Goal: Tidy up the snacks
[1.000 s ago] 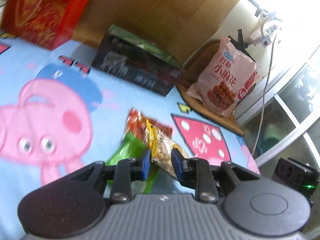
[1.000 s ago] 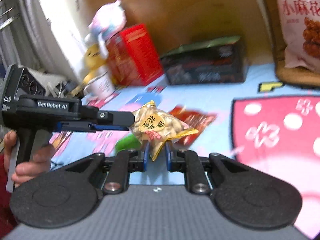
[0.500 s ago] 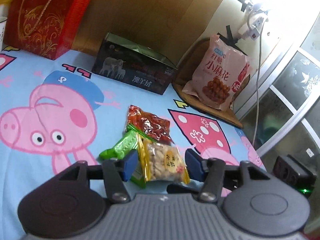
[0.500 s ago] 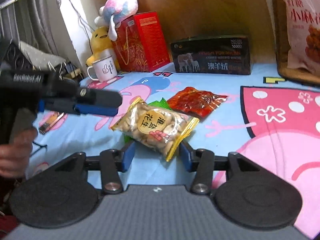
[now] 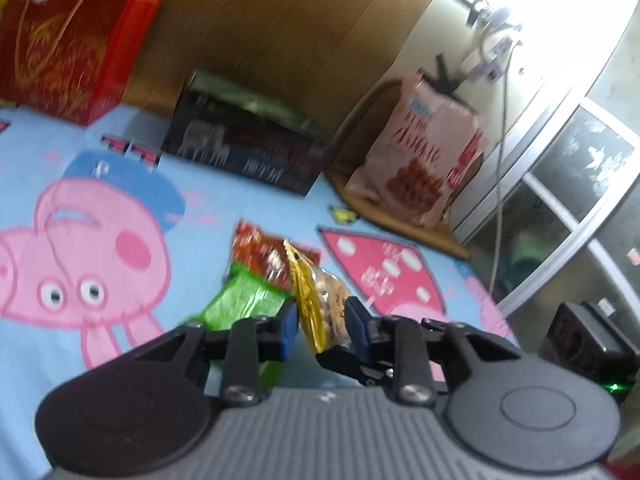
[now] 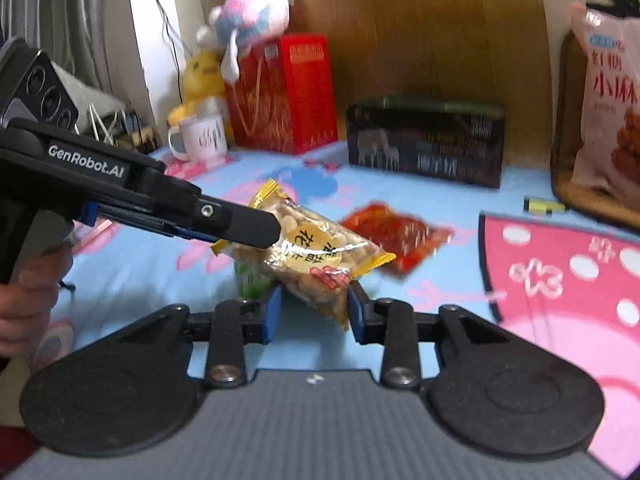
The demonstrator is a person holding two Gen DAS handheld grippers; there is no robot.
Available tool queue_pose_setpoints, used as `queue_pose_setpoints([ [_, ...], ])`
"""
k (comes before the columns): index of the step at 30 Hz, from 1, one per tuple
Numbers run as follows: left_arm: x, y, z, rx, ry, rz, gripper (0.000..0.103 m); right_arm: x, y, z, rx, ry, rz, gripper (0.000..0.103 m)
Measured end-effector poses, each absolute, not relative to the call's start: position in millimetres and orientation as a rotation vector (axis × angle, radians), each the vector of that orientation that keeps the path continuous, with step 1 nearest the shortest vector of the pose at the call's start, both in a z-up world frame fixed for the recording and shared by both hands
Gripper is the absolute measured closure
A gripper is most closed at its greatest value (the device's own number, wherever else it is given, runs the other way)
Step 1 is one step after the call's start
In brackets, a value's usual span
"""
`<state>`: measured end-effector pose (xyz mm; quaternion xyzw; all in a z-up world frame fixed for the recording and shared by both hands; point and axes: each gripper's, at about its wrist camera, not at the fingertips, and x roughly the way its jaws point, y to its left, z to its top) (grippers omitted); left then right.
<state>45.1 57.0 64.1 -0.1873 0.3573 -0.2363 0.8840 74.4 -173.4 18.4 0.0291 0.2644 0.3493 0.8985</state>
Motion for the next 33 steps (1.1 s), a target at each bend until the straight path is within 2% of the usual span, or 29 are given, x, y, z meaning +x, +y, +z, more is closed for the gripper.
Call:
queue_pose_setpoints([
  [4,57,57,76,-0.382,0.708,-0.51,0.076,82,-172,28,0.054,0.495,0.705,0.066],
  [13,115,52,92,-0.371,0.659,-0.492,0.076,141,-172,45,0.161,0.533,0.677,0.066],
  [25,231,59,117,-0.425,0.595,-0.428,0.076,256,-160,71,0.219,0.479,0.621,0.066],
  [28,259,60,105,-0.423,0.602,-0.326,0.065,286,-149,63,0.206,0.485,0.598,0.063],
  [30,270,63,95,-0.42,0.634,-0.275,0.064,295,-146,57,0.186,0.492,0.542,0.054],
  [33,262,74,87,-0.443,0.639,-0.293,0.064,282,-158,55,0.24,0.479,0.564,0.053],
])
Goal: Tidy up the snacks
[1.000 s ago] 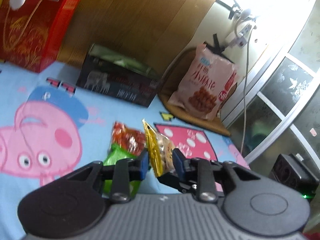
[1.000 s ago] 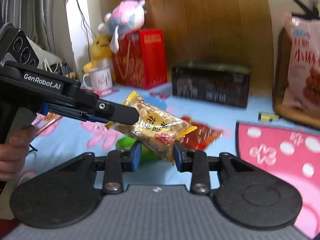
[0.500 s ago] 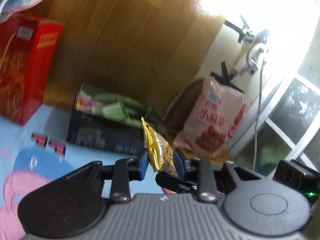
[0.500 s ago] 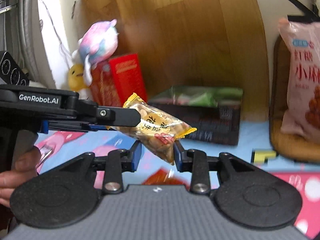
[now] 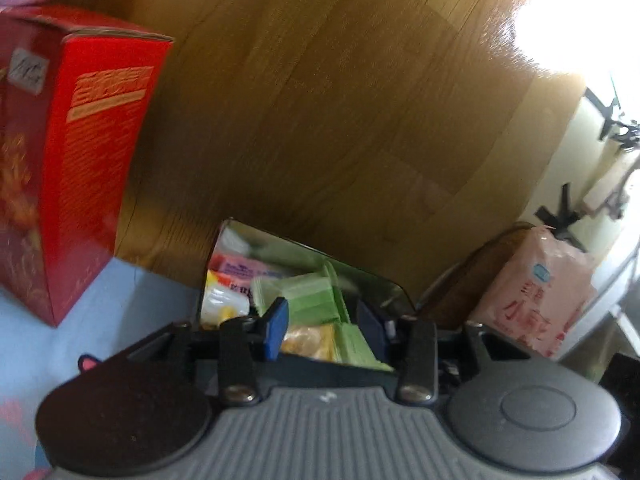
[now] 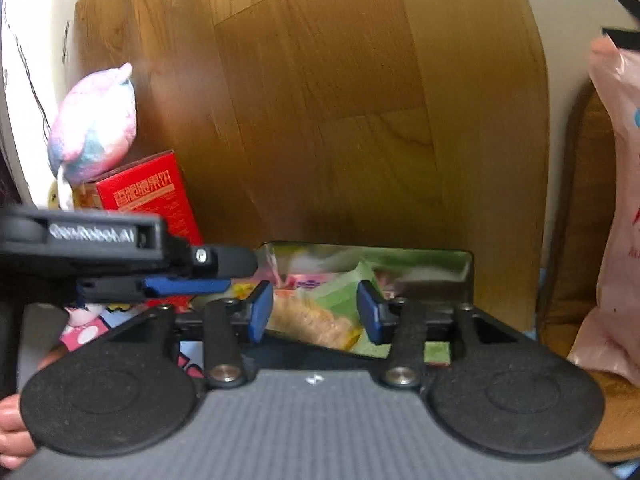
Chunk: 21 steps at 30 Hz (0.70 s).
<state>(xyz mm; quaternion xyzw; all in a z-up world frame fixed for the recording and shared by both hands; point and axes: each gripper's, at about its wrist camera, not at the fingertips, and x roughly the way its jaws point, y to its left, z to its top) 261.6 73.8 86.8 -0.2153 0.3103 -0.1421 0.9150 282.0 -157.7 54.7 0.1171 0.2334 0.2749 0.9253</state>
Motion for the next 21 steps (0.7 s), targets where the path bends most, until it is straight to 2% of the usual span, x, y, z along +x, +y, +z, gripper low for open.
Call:
queue_pose_setpoints([
  [4,230,82,84,-0.434,0.642,-0.317,0.064,247,-175,50,0.261,0.47,0.597,0.053],
  [12,182,62,41,-0.401,0.871,-0.42,0.063,185,-212,5,0.403,0.719,0.651,0.052],
  [17,168,61,23,-0.459,0.924,-0.426,0.05,158,-227,-13,0.521,0.791,0.668,0.052],
  [21,164,59,19,-0.542,0.934,-0.442,0.047,152,-225,-19,0.575,0.777,0.664,0.053],
])
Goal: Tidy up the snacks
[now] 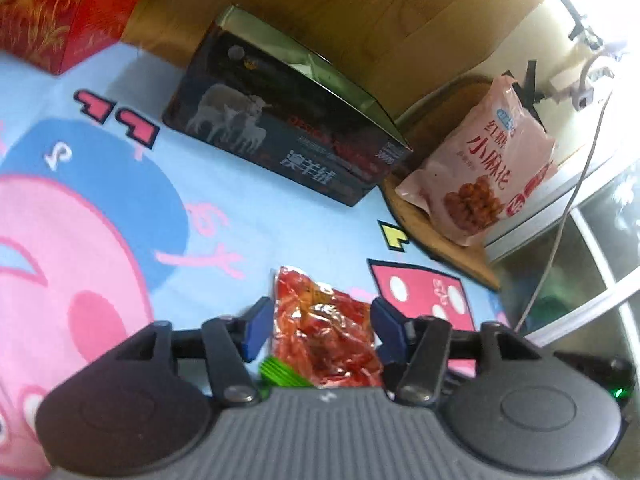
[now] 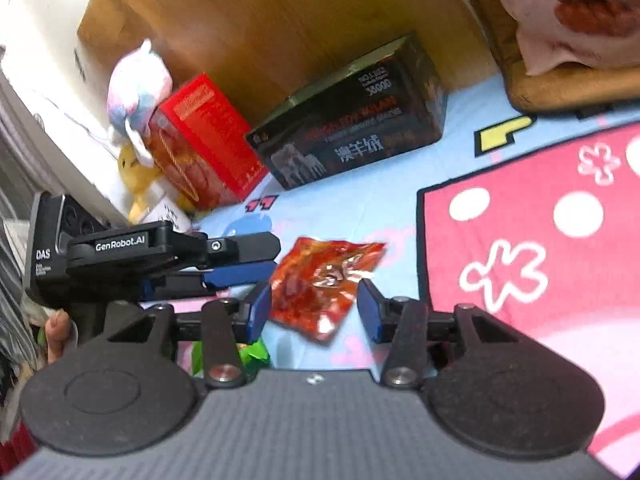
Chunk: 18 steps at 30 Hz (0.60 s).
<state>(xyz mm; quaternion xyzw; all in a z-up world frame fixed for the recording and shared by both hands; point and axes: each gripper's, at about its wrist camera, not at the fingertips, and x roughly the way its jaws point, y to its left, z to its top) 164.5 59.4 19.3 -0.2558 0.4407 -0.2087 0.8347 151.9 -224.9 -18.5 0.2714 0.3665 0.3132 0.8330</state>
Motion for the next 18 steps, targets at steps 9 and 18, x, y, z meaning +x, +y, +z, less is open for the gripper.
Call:
queue_pose_setpoints([
  [9,168,45,26,-0.657,0.901,-0.545,0.051,148,-219,-15,0.556,0.739,0.654,0.053],
  [18,171,62,41,-0.554,0.852,-0.378,0.049,141,-209,-13,0.45,0.712,0.656,0.053],
])
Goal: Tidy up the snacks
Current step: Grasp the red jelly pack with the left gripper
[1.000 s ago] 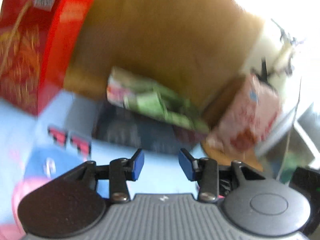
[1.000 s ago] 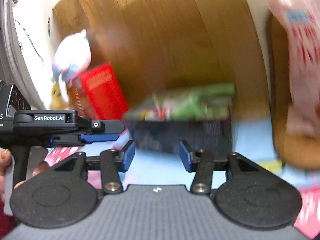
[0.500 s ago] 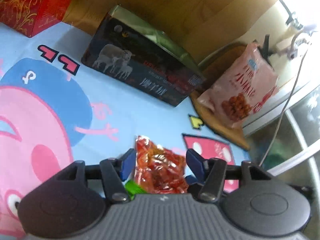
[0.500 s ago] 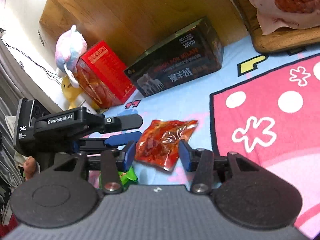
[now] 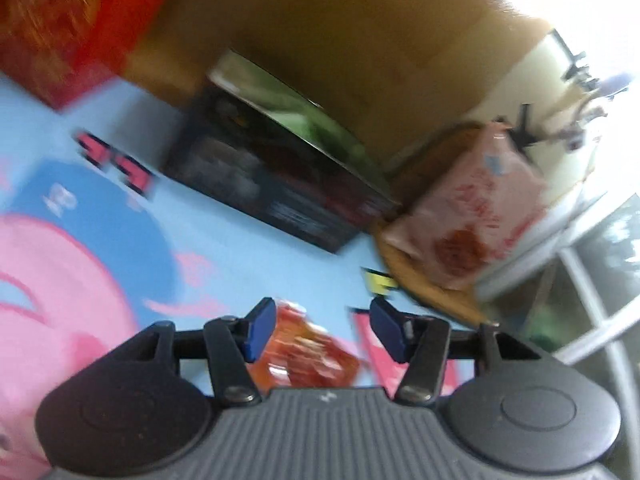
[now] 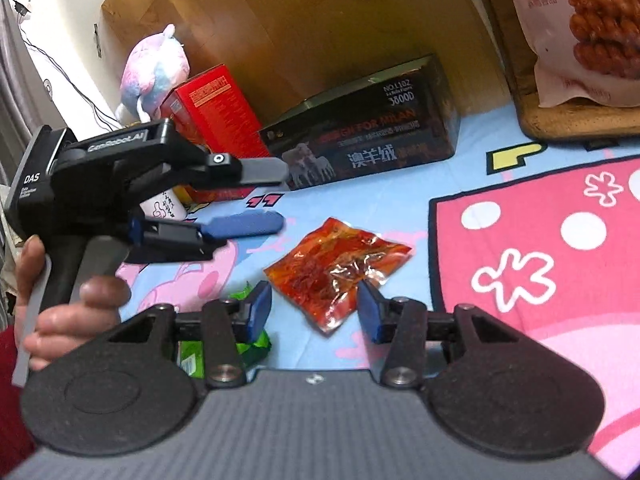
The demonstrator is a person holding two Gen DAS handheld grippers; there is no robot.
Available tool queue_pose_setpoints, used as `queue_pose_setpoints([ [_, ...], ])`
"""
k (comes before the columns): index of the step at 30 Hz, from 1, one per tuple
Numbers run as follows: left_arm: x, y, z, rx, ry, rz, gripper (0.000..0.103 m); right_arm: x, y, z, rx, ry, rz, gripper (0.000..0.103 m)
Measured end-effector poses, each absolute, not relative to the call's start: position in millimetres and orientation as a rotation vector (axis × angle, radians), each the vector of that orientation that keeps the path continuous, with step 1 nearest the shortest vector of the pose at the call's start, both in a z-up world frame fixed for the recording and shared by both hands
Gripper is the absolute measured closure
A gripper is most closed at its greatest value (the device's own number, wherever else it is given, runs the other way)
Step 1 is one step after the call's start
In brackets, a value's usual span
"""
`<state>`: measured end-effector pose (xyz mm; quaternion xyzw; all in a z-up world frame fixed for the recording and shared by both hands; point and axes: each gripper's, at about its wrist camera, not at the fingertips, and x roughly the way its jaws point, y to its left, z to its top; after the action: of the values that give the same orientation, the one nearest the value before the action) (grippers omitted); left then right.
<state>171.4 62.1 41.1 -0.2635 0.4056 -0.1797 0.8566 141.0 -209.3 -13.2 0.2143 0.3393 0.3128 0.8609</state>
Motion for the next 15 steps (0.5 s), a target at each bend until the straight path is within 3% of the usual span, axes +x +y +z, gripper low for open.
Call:
queue_pose_setpoints([
  [7,190,65,14,-0.651,1.003,-0.457,0.051,157,-236,-26,0.67,0.782,0.694,0.056],
  [9,192,60,9,-0.687,1.021,-0.487,0.062,157,-234,-26,0.654,0.778,0.689,0.056],
  [11,191,52,5,-0.681,1.042,-0.502,0.081,157,-232,-26,0.631,0.769,0.686,0.055],
  [15,185,45,5,-0.658,1.02,-0.511,0.082,156,-230,-24,0.612,0.758,0.676,0.054],
])
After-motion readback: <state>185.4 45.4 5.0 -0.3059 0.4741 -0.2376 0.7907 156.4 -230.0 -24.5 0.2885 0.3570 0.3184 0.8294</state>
